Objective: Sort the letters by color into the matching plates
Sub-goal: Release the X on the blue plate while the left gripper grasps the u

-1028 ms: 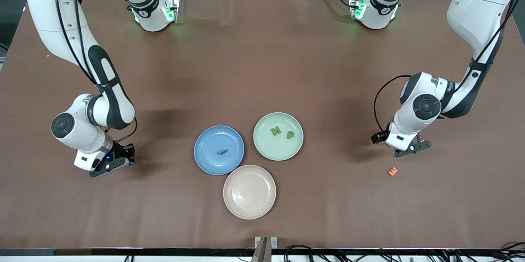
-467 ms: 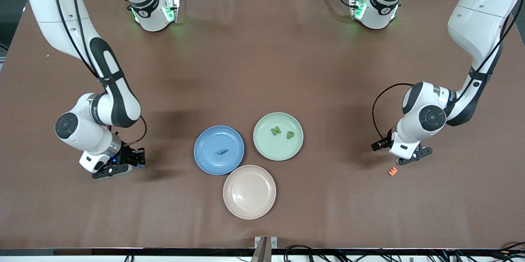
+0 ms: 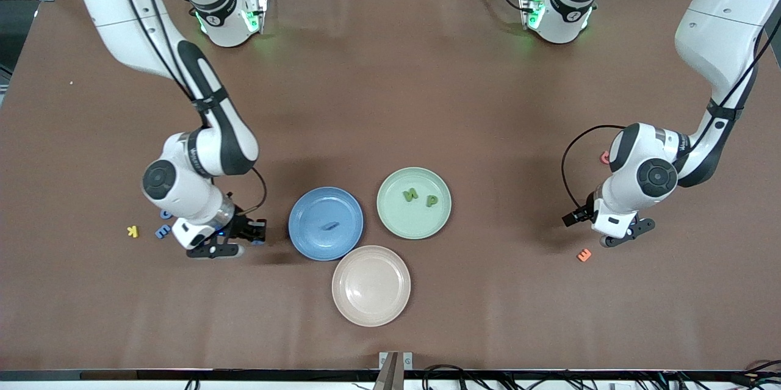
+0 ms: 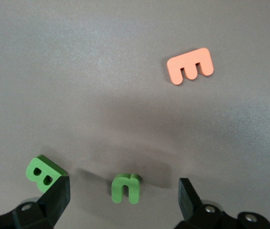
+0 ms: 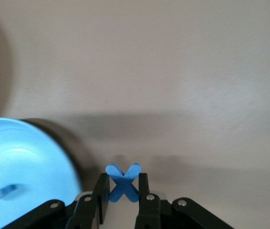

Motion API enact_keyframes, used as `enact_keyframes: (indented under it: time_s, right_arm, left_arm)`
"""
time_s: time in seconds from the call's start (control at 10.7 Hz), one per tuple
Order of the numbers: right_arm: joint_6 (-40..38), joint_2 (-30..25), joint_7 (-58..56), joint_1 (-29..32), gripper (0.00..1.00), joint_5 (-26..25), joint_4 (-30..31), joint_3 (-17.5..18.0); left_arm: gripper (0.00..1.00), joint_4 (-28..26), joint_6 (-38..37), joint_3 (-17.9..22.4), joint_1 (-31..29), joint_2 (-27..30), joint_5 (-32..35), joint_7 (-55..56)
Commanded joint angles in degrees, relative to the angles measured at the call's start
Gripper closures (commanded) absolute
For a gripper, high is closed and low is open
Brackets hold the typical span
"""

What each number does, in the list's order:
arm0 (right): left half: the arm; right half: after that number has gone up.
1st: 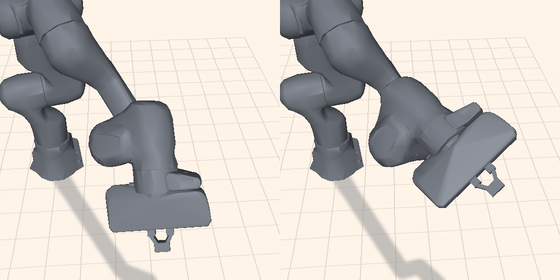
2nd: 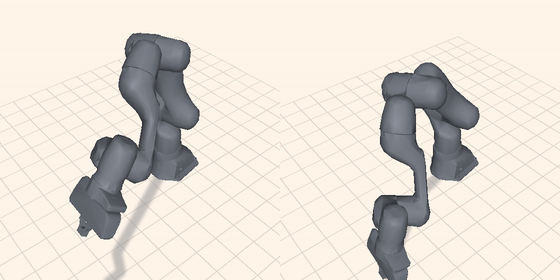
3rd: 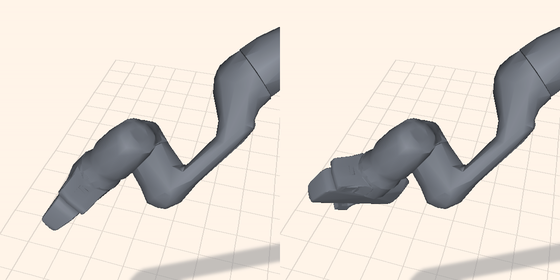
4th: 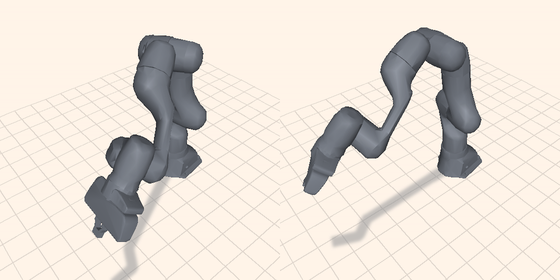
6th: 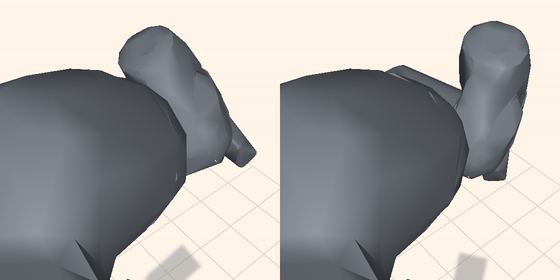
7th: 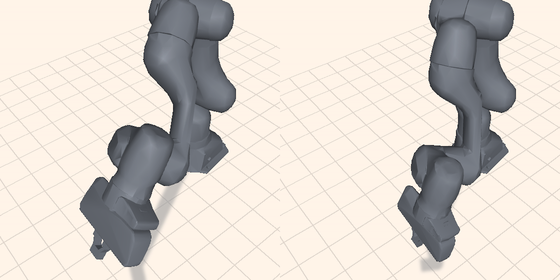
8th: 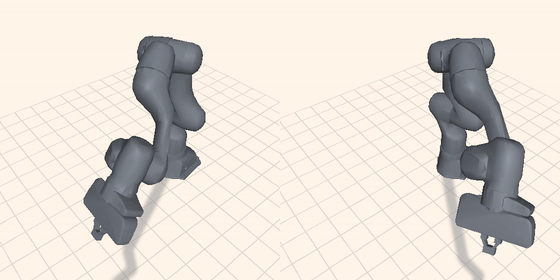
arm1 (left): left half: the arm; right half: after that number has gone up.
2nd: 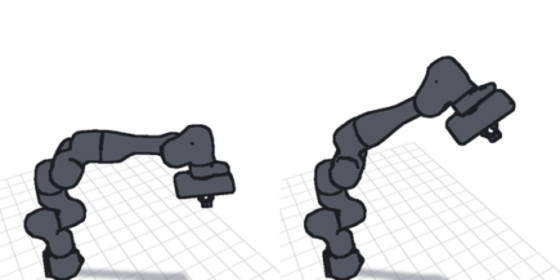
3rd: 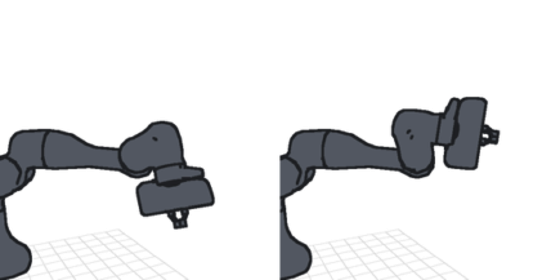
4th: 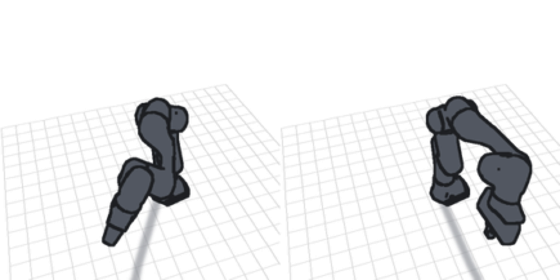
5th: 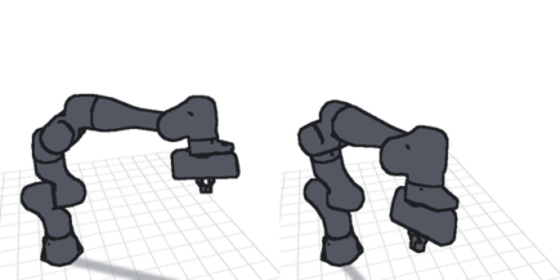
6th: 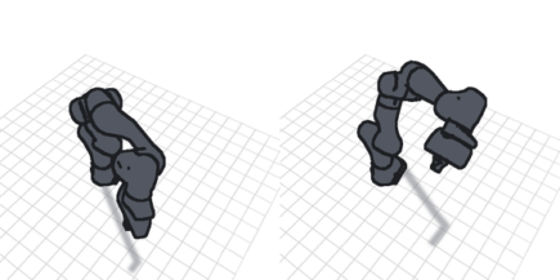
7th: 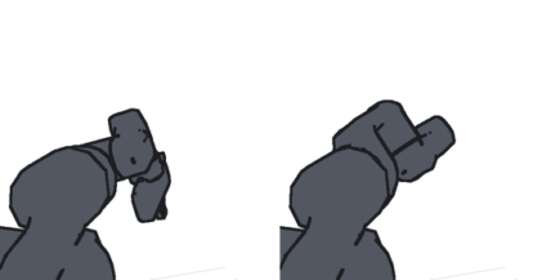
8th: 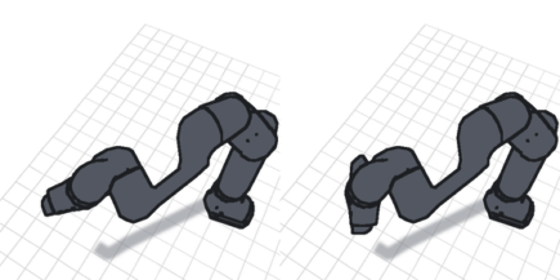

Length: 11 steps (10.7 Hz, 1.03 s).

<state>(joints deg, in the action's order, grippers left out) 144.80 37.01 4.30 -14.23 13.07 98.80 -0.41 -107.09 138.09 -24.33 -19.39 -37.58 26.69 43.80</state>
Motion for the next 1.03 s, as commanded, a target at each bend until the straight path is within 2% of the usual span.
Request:
enact_keyframes:
  time_s: [0.0, 0.37, 0.47, 0.56, 0.65, 0.93]
  right_arm:
    - [-0.7, -0.4, 9.8, -4.8, 0.82, 0.6, -1.1, 0.0]
    - [-0.5, 0.5, 16.1, -10.0, 0.82, 0.6, -1.9, 0.8]
    - [-0.5, 0.5, 16.7, -10.5, 0.71, 0.5, -1.8, 1.5]
    - [-0.7, 0.5, 16.7, -10.4, 0.14, 0.4, -1.8, 1.8]
    - [-0.7, 0.4, 15.4, -10.0, 0.0, -0.1, -1.8, 1.7]
    - [-0.7, -0.1, 9.3, -9.0, 0.0, -0.2, -1.7, 1.5]
  left_arm:
    - [0.0, 0.2, -0.4, -0.8, -0.9, -0.2, -1.4, -0.4]
    - [0.0, -1.1, 2.0, -1.2, -2.1, -0.1, -2.1, -0.4]
    - [0.0, -1.1, 2.1, -1.2, -2.1, -0.2, -2.2, -0.4]
    - [0.0, -1.2, 2.2, -1.6, -2.1, -0.2, -2.8, -0.4]
    - [0.0, -1.2, 2.4, -1.9, -2.0, -0.3, -3.5, -0.3]
    - [0.0, -1.4, 2.9, -1.9, -2.0, -0.9, -3.5, -0.4]
